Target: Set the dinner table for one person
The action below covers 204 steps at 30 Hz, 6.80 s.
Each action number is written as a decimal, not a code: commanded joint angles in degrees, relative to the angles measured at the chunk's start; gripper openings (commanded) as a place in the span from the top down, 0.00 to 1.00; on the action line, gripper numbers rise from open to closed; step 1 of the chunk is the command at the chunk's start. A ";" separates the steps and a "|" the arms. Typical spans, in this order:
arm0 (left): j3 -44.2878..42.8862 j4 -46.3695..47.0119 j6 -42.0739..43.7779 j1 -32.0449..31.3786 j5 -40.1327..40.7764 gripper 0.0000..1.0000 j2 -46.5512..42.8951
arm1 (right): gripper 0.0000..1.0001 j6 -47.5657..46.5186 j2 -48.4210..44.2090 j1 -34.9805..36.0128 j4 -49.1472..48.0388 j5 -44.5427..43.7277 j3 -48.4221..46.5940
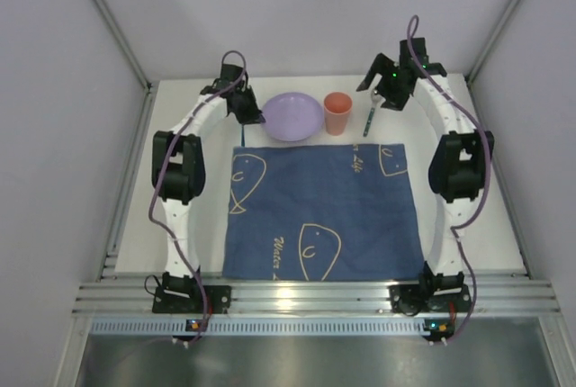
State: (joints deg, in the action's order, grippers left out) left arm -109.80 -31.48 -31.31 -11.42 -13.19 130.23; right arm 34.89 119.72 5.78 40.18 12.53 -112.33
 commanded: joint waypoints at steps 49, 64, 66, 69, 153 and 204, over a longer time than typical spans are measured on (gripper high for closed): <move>27.18 -8.25 16.02 -11.53 4.67 0.02 -22.92 | 1.00 -12.40 -14.33 7.40 12.02 -20.35 8.32; 5.48 -10.62 10.57 -3.26 12.30 0.03 -8.07 | 1.00 -7.83 -16.19 7.49 13.43 -22.38 24.18; 2.50 -10.00 10.74 -3.08 13.10 0.03 -6.05 | 0.96 -8.00 -15.92 7.75 13.60 -21.94 24.44; -1.10 -9.91 11.44 -2.99 17.67 0.04 -2.98 | 0.63 -8.26 -15.66 8.19 14.57 -21.50 24.18; 45.90 -13.60 7.93 -11.77 11.70 1.00 -38.84 | 1.00 -11.51 32.43 1.86 18.27 -22.37 -31.02; 16.46 -9.56 7.93 -6.42 23.65 0.02 -26.61 | 1.00 -16.27 -40.82 24.28 7.37 1.69 49.40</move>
State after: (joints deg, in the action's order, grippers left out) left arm -92.62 -43.46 -23.83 -18.13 9.96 103.79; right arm 18.92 74.41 28.91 50.19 7.31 -65.12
